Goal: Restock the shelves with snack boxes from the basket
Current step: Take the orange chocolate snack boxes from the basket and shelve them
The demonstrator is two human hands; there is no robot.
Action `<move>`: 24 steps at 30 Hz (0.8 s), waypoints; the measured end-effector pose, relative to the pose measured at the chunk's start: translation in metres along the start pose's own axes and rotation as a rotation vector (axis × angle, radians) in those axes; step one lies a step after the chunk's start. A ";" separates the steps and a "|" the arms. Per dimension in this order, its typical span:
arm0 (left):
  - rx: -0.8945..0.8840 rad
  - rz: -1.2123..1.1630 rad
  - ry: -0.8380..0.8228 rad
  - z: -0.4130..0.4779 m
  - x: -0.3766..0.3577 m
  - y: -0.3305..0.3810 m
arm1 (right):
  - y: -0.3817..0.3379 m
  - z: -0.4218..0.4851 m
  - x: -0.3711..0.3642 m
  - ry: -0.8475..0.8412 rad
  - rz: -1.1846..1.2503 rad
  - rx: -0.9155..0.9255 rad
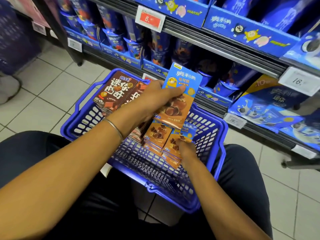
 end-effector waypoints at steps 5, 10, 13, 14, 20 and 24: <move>-0.001 0.027 0.005 0.000 -0.001 -0.001 | 0.001 -0.008 0.008 0.225 -0.181 0.155; -0.015 0.052 -0.020 -0.003 -0.004 0.000 | -0.001 -0.015 0.015 0.252 0.032 0.189; 0.003 0.056 -0.001 -0.002 -0.003 0.000 | -0.008 -0.014 0.022 0.199 0.250 0.172; 0.010 0.044 0.004 -0.001 -0.003 0.001 | -0.011 -0.015 0.025 0.183 0.301 0.163; -0.002 0.009 0.061 0.004 0.007 0.014 | -0.039 -0.037 0.032 0.083 0.537 0.114; 0.028 0.048 0.199 0.013 0.027 0.026 | -0.069 -0.060 0.045 0.060 0.664 0.212</move>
Point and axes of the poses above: each hand's wrist, its own z-axis towards the middle knuckle, its own x-axis out of the back of the hand, y = z × x, the point moved 7 cm from there along z, towards the middle knuckle, and after that the axes turned 13 degrees about y, right-handed, at the moved point
